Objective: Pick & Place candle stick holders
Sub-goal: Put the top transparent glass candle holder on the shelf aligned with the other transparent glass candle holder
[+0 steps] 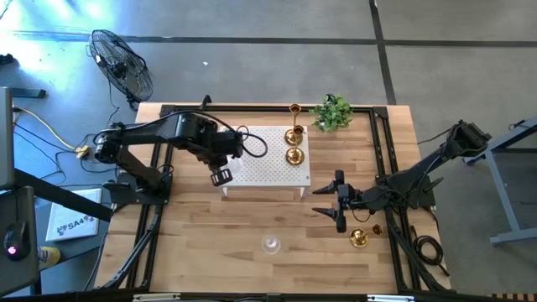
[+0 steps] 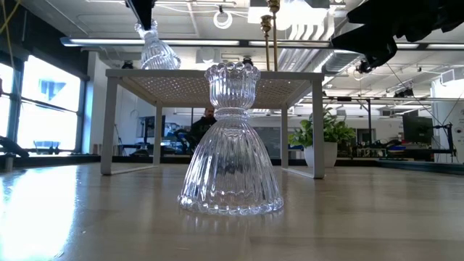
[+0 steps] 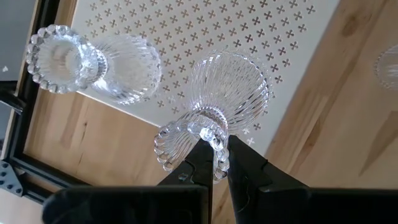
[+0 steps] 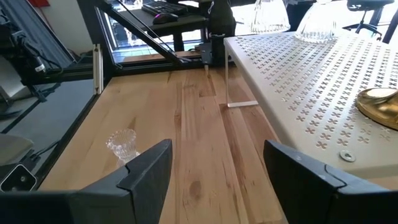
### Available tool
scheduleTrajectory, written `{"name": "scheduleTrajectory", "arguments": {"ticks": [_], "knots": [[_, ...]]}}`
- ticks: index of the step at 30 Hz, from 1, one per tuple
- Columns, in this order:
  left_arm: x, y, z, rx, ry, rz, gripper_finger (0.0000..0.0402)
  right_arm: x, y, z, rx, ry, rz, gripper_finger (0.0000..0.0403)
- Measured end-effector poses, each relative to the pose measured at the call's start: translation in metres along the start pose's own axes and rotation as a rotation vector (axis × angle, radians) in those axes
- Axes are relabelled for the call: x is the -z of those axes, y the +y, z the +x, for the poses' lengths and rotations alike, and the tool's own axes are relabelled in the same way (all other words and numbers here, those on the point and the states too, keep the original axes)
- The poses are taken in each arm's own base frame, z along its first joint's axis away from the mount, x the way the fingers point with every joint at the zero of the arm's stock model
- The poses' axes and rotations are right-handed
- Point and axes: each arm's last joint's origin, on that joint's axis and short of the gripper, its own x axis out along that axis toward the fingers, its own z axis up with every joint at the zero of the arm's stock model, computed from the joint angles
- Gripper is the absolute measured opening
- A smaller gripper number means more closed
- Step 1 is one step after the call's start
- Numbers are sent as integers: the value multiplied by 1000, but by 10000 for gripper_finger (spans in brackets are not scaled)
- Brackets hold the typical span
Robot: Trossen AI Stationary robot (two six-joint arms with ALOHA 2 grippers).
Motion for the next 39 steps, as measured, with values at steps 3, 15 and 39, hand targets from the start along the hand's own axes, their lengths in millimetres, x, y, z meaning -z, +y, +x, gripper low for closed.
{"name": "scheduleTrajectory", "arguments": {"ticks": [3,15,39], "knots": [[-2,-1,2,-10,0,2,17,0,0,0,0,0,0,246],[-6,-4,8,-9,21,24,17,0,0,0,2,-2,1,246],[-4,-3,7,-2,23,19,17,0,0,0,3,-2,1,246]]}}
